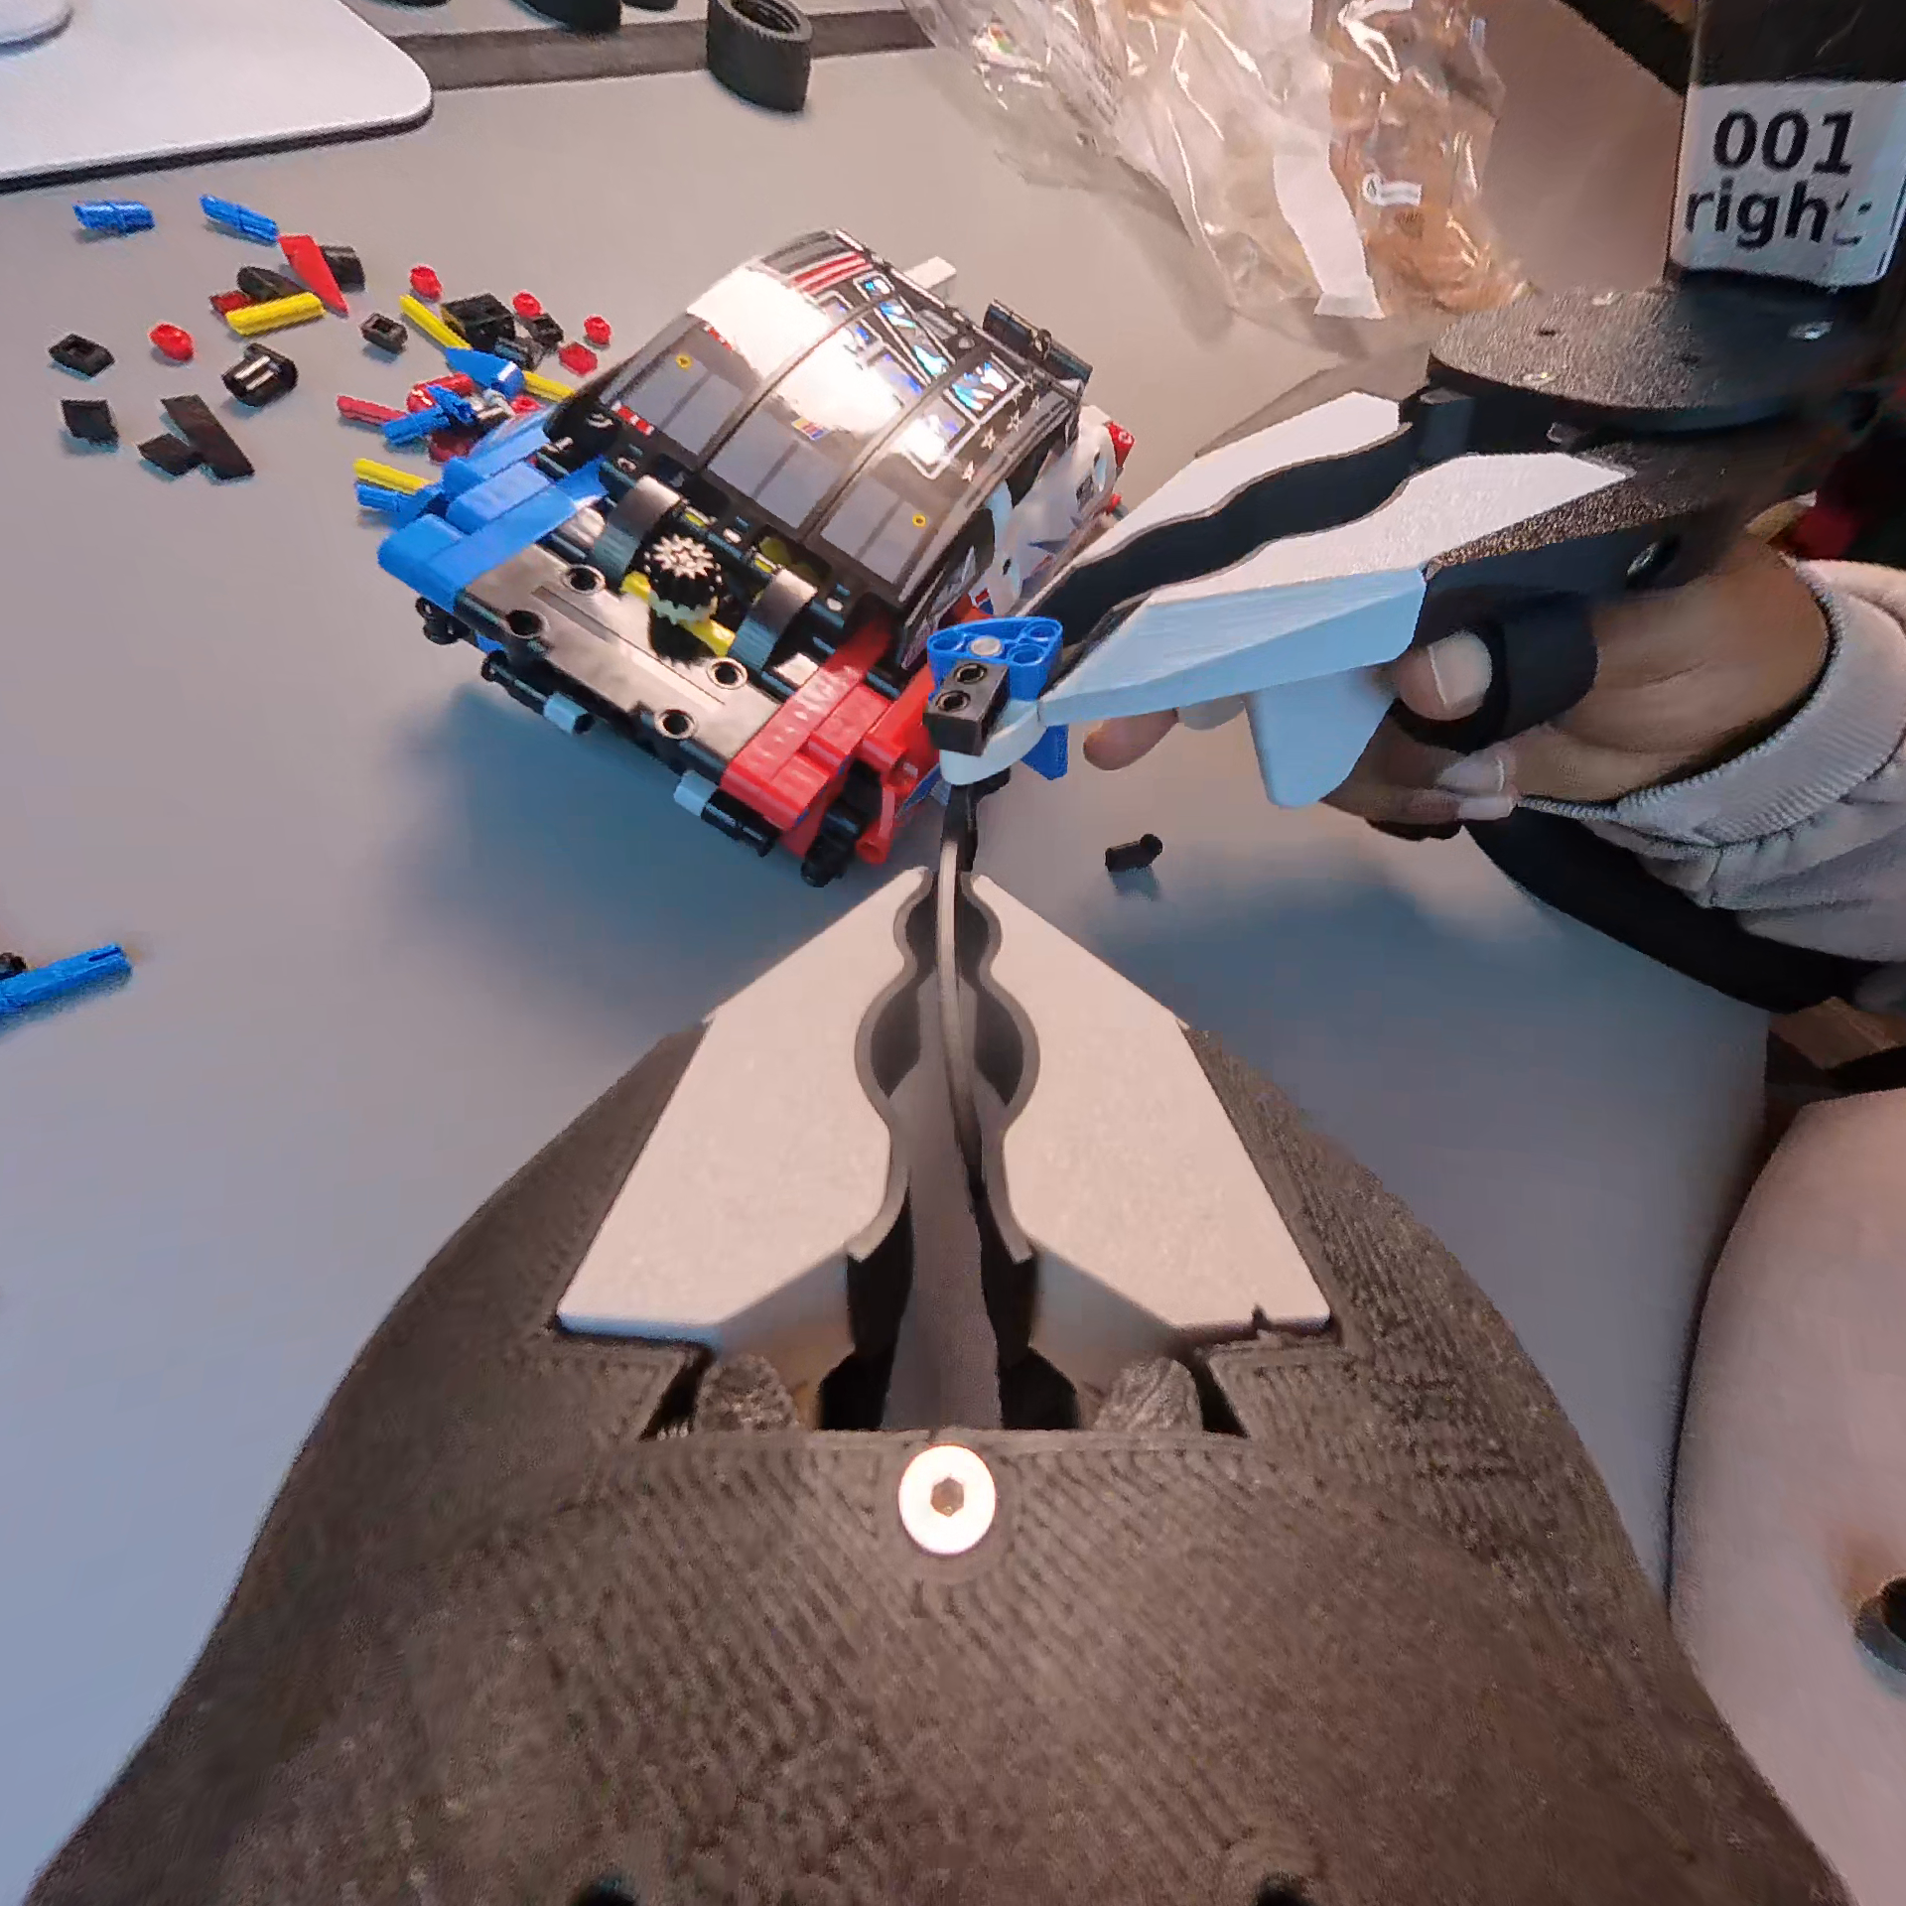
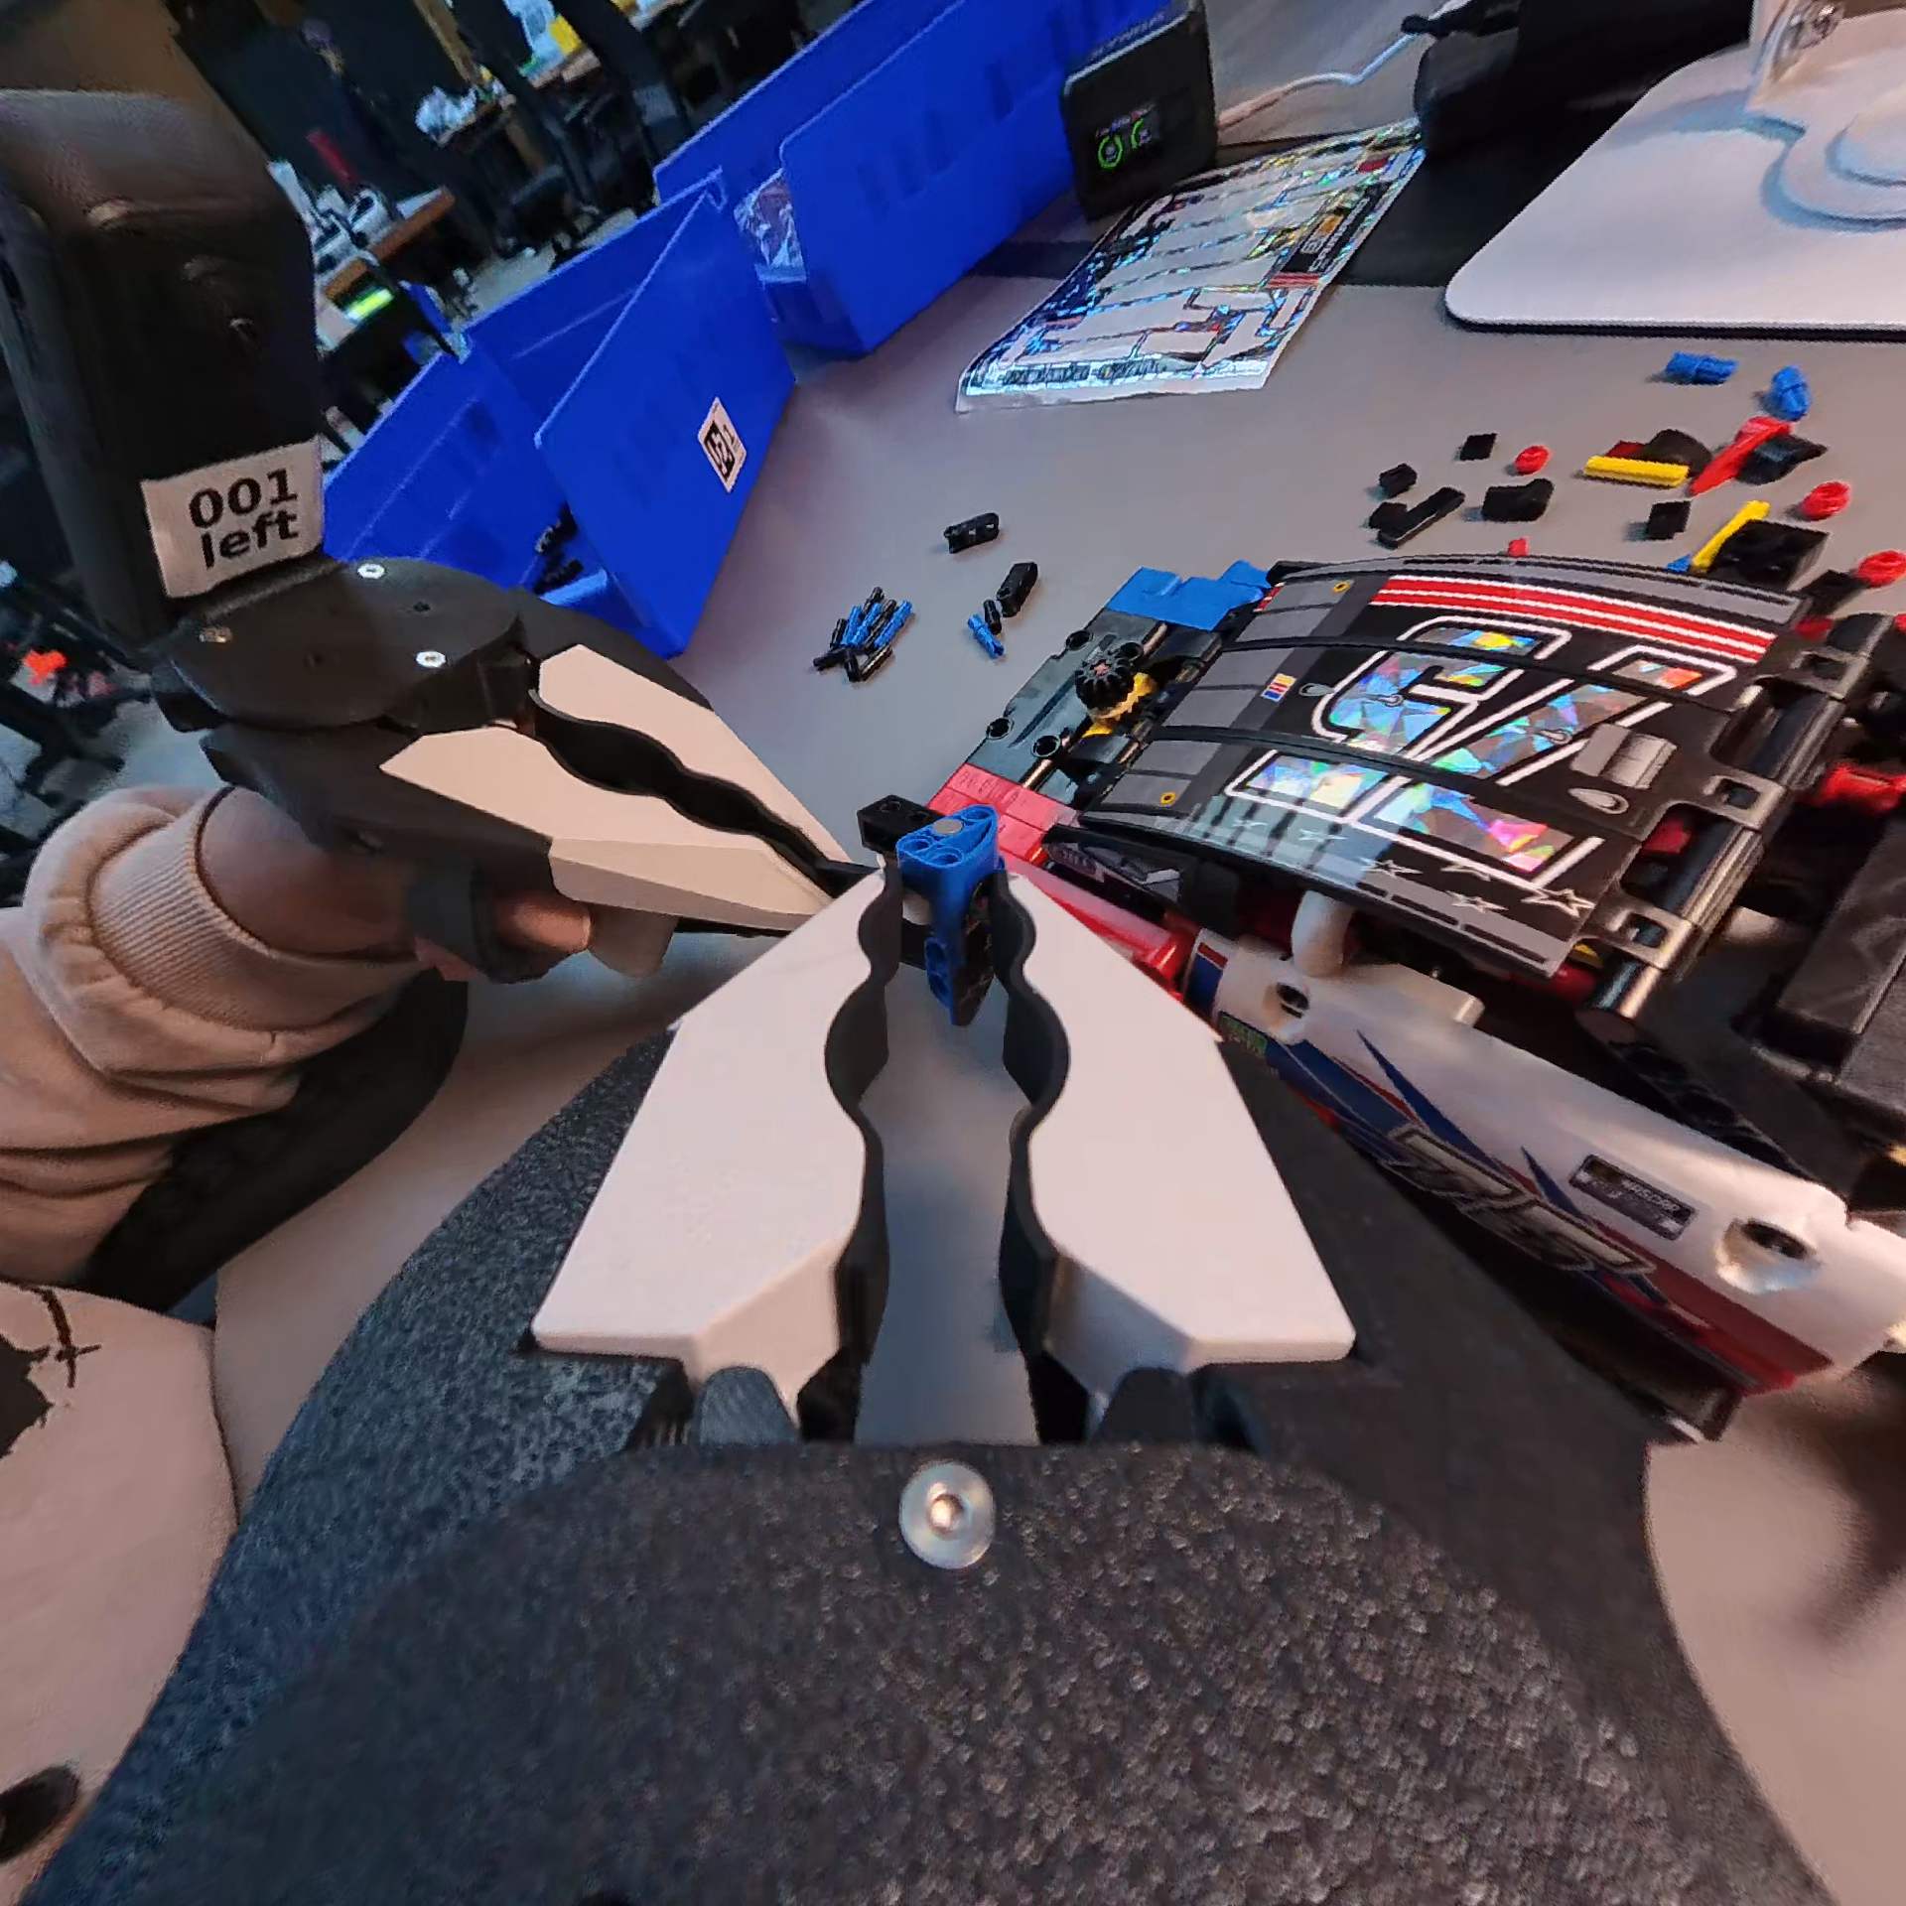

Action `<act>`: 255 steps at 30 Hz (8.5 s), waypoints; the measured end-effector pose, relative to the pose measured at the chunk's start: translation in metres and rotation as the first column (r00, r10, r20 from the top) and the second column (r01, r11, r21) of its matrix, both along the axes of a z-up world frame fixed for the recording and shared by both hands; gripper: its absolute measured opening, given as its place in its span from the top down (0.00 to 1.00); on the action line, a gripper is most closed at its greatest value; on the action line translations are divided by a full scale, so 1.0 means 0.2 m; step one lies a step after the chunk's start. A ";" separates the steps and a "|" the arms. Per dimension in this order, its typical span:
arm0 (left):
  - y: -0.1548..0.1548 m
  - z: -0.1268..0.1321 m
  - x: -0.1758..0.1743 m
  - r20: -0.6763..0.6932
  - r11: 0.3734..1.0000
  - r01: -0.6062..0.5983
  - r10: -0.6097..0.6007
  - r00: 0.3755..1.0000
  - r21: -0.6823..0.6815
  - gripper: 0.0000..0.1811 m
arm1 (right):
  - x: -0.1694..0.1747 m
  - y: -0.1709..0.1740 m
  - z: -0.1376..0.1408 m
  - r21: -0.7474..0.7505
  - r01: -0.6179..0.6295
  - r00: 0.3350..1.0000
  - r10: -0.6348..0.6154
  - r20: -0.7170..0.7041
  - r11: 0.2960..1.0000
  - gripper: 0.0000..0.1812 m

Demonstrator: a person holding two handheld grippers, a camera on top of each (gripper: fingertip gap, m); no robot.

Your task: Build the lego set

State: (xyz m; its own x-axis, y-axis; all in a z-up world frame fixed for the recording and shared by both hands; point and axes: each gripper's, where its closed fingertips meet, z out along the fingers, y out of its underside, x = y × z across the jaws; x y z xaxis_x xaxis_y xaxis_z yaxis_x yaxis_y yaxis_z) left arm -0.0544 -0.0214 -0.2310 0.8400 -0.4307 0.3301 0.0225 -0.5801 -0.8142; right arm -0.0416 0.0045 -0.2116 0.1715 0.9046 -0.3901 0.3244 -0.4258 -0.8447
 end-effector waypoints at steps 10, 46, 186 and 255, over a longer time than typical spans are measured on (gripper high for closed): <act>0.04 0.10 -0.02 0.159 0.995 -0.089 0.081 0.984 0.048 1.00 | -0.01 0.03 0.06 -0.138 0.089 0.988 -0.104 -0.110 0.986 0.93; -0.09 0.39 0.07 0.324 0.935 0.145 -0.254 0.911 0.324 1.00 | 0.12 -0.16 0.34 0.027 -0.387 0.867 0.374 -0.329 0.922 0.93; -0.13 0.45 0.18 -0.437 0.642 0.261 0.129 0.890 0.721 1.00 | 0.15 -0.21 0.35 0.682 -0.156 0.848 0.452 -0.279 0.714 0.87; -0.09 0.30 0.14 -0.043 0.904 0.144 -0.139 0.989 0.403 1.00 | 0.12 -0.17 0.29 0.528 -0.247 0.876 0.420 -0.237 0.813 0.86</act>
